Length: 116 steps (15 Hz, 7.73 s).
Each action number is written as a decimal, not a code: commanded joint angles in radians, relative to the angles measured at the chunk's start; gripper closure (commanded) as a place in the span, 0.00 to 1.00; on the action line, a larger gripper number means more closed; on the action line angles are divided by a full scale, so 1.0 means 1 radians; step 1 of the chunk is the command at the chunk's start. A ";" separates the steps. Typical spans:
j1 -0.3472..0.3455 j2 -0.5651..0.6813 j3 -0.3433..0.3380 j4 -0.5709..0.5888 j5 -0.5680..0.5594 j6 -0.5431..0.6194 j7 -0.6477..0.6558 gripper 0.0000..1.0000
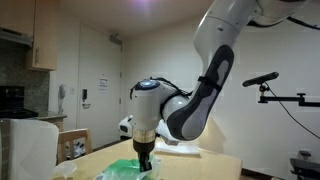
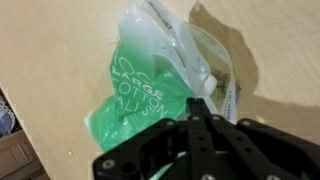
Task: Move the pack of marshmallows slightly to the right and put the one that's near the wallet in it
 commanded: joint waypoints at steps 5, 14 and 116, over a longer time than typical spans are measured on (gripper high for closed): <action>0.019 0.009 -0.009 -0.001 -0.048 0.125 0.049 1.00; 0.002 0.050 -0.061 0.061 -0.028 0.300 0.037 1.00; -0.069 0.098 0.294 0.218 0.375 -0.175 -0.704 0.99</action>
